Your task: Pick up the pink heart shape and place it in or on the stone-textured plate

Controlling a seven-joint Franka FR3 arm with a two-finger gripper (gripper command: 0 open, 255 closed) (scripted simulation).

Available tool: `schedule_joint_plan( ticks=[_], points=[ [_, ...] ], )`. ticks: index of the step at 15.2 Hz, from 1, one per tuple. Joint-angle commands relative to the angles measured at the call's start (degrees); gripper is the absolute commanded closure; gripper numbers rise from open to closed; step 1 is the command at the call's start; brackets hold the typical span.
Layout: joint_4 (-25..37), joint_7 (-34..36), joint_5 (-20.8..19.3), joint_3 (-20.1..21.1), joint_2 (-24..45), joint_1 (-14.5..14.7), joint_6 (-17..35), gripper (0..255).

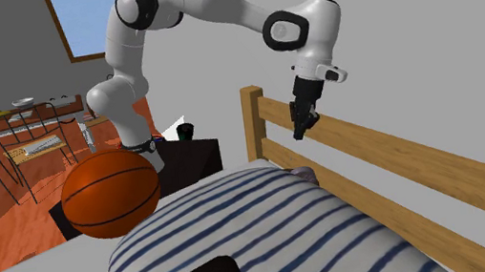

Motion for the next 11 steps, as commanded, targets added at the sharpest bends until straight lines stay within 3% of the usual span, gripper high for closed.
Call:
schedule_joint_plan(
  ticks=[1,4,5,8,9,10,11],
  points=[
    [-2.22,0.54,1.11,1.2,5.49,0.41,12.21,255],
    [-2.23,0.78,0.71,1.86,5.46,-0.14,12.2,255],
    [-4.7,1.4,0.48,1.96,3.93,0.32,13.06,0],
    [-10.77,2.62,0.11,1.96,4.76,0.43,19.92,0],
    [-12.58,1.9,-0.03,1.67,2.14,0.05,19.3,0],
    [-2.21,1.17,0.05,2.97,5.43,-1.05,12.17,0],
    [-1.24,1.27,-0.13,3.32,4.77,-1.24,10.54,0]
  ],
)
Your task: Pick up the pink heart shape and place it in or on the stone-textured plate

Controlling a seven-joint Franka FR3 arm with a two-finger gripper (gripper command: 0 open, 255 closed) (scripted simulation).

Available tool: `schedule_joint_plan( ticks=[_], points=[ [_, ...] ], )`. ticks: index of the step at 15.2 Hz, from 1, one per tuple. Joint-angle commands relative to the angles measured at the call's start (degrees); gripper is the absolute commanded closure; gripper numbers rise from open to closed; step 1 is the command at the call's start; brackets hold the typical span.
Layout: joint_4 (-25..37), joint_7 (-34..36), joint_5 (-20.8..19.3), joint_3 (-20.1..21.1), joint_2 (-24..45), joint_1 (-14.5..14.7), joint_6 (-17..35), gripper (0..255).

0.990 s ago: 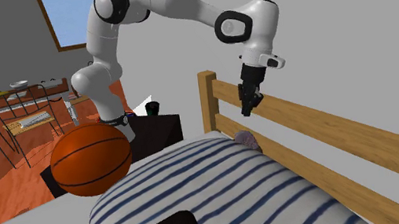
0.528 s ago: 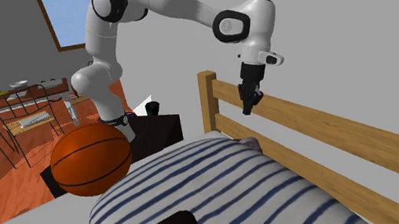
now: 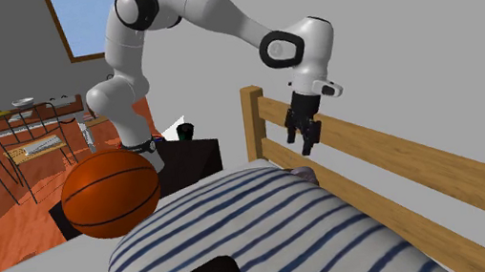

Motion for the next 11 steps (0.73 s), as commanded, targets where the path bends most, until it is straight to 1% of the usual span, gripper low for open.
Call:
schedule_joint_plan(
  ticks=[1,3,4,6,9,11],
  points=[
    [6.24,-0.1,4.26,2.04,4.07,-0.12,0.16,0],
    [8.39,0.02,4.01,2.64,3.19,-0.43,-2.88,0],
    [8.39,0.17,3.74,3.14,3.18,-0.82,-2.9,0],
    [8.41,0.87,2.54,5.41,3.18,-2.65,-2.97,0],
    [8.44,1.62,1.24,7.86,3.21,-4.61,-3.07,0],
    [8.45,1.91,0.73,8.83,3.24,-5.39,-3.12,0]
  ],
)
